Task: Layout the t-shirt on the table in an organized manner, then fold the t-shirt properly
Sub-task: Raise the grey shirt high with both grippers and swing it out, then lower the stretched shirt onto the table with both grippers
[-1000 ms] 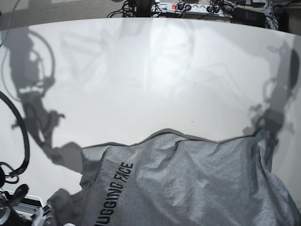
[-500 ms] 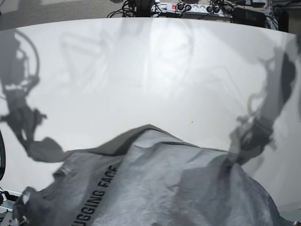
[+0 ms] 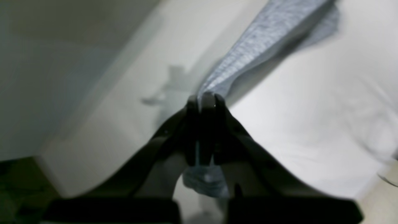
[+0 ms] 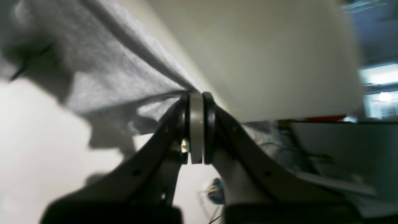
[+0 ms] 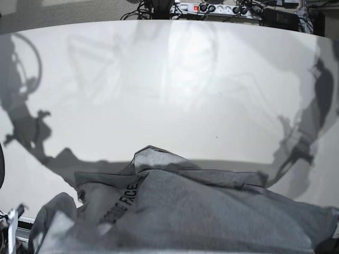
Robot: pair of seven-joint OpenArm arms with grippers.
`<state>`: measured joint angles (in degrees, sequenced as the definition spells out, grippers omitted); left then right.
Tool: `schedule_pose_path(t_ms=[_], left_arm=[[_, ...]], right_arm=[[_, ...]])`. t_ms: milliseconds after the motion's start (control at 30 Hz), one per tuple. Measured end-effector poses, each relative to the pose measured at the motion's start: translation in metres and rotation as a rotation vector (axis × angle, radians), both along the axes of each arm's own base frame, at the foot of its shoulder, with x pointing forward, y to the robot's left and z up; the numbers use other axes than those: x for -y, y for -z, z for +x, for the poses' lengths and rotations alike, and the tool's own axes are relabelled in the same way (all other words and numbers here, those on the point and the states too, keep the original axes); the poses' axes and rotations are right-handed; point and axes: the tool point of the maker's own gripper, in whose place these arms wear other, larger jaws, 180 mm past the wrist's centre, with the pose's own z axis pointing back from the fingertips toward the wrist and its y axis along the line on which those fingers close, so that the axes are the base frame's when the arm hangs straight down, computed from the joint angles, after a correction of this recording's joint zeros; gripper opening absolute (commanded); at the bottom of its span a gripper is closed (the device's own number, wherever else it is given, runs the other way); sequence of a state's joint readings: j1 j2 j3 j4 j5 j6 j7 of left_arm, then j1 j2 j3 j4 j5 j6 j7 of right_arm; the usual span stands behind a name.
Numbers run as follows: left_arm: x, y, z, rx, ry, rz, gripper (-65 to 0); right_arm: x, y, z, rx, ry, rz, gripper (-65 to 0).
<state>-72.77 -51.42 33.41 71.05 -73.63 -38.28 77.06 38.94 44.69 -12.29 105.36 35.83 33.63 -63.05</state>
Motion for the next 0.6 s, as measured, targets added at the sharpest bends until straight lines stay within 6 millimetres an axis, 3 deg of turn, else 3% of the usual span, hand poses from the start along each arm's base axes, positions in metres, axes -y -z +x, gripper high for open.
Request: schedule_pose_path(t_ms=[100,233,300,400,500,600], left_arm=[[0.018,-0.001,-0.014,-0.053,0.088,-0.076,-65.0],[0.022,0.006,-0.017,-0.07,0.098,-0.101,-65.0],[0.026,0.034,-0.025,-0.138,0.103,-0.129,-65.0],[0.025,0.094,-0.045,-0.286,0.093,-0.102,-65.0],[0.025,0.13,-0.064,-0.379,0.084,-0.111,-65.0],[0.028,0.159,-0.083,-0.457,0.083,-0.129,-65.0]], right_arm=[[-0.017,0.026,-0.018,-0.127,-0.104,0.025,-65.0],[-0.038,0.058,-0.046,-0.3,-0.223,0.085,-65.0],[-0.041,0.08,-0.063,-0.402,-0.243,0.104,-65.0],[-0.042,0.114,-0.089,-0.546,-0.252,0.115,-65.0],[-0.06,0.127,-0.113,-0.63,-0.332,0.216,-65.0],[-0.065,0.138,-0.133,-0.709,-0.366,0.273,-65.0]])
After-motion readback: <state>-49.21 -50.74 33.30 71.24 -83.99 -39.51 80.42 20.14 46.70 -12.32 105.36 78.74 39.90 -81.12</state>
